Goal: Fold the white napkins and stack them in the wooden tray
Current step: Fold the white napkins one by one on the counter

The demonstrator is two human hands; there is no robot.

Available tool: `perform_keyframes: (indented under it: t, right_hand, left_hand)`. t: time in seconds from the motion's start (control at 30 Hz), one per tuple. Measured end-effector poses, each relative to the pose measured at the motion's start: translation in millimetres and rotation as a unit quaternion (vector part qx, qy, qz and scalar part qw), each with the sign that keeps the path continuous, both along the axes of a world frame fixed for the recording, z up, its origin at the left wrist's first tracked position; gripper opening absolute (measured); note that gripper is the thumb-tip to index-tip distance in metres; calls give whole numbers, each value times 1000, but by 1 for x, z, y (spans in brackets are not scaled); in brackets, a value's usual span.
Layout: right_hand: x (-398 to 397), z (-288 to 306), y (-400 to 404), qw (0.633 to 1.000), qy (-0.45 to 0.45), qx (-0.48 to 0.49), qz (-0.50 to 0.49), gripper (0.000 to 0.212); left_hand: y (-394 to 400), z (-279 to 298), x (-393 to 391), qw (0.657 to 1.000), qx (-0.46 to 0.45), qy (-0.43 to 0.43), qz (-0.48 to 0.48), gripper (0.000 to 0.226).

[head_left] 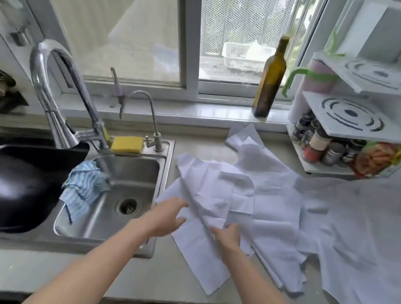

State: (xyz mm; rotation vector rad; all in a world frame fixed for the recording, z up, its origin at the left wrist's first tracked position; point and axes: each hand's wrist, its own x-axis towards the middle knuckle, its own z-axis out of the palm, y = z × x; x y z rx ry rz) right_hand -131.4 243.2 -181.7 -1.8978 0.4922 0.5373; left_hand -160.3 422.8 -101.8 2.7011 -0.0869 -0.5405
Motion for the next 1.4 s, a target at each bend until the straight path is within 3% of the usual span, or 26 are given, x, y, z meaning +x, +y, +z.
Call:
perform_keyframes:
  t: [0.07, 0.1, 0.17, 0.27, 0.4, 0.47, 0.6, 0.7, 0.77, 0.93, 1.0, 1.1, 1.27, 1.4]
  right_hand:
    - [10, 1, 5, 999, -5, -19, 29, 16]
    - [15, 2, 6, 998, -25, -35, 54, 26]
    - [22, 18, 6, 985, -100, -74, 117, 26]
    - [40, 55, -9, 932, -257, -115, 226, 14]
    - [52, 129, -34, 894, -325, -67, 301, 38]
    - [50, 165, -43, 893, -286, -65, 340, 50]
    - [47, 219, -67, 907, -163, -47, 384, 49]
    - [38, 250, -86, 903, -142, -39, 404, 28]
    - [32, 264, -96, 896, -131, -49, 421, 17]
    - [19, 276, -127, 905, -119, -48, 406, 17]
    - [16, 277, -140, 896, -105, -93, 422, 8]
    - [10, 271, -169, 892, -61, -164, 418, 15]
    - [23, 241, -198, 878, -61, -293, 374, 28]
    - [54, 222, -185, 823, -184, -422, 333, 12]
  left_hand:
    - [-1, 0, 4, 1000, -1, -20, -4, 44]
    - [0, 1, 7, 999, 2, -35, -7, 45]
    - [4, 5, 14, 996, 8, -76, -36, 51]
    - [8, 20, 33, 986, 22, -139, -84, 66]
    - [-6, 64, 65, 978, 14, -172, -113, 72]
    - [-15, 88, 74, 979, -26, -136, -148, 74]
    - [-29, 122, 75, 967, -117, -7, -227, 75]
    - [-40, 138, 74, 948, -202, -4, -248, 77]
    - [-51, 145, 74, 937, -222, -13, -270, 65]
    - [-86, 143, 75, 927, -193, -27, -320, 17]
    - [-92, 142, 75, 923, -228, 22, -309, 13]
    - [-104, 140, 73, 921, -307, 77, -226, 9]
    - [-111, 126, 75, 940, -253, -94, -207, 18]
    - [-79, 135, 92, 962, 18, -152, -226, 30]
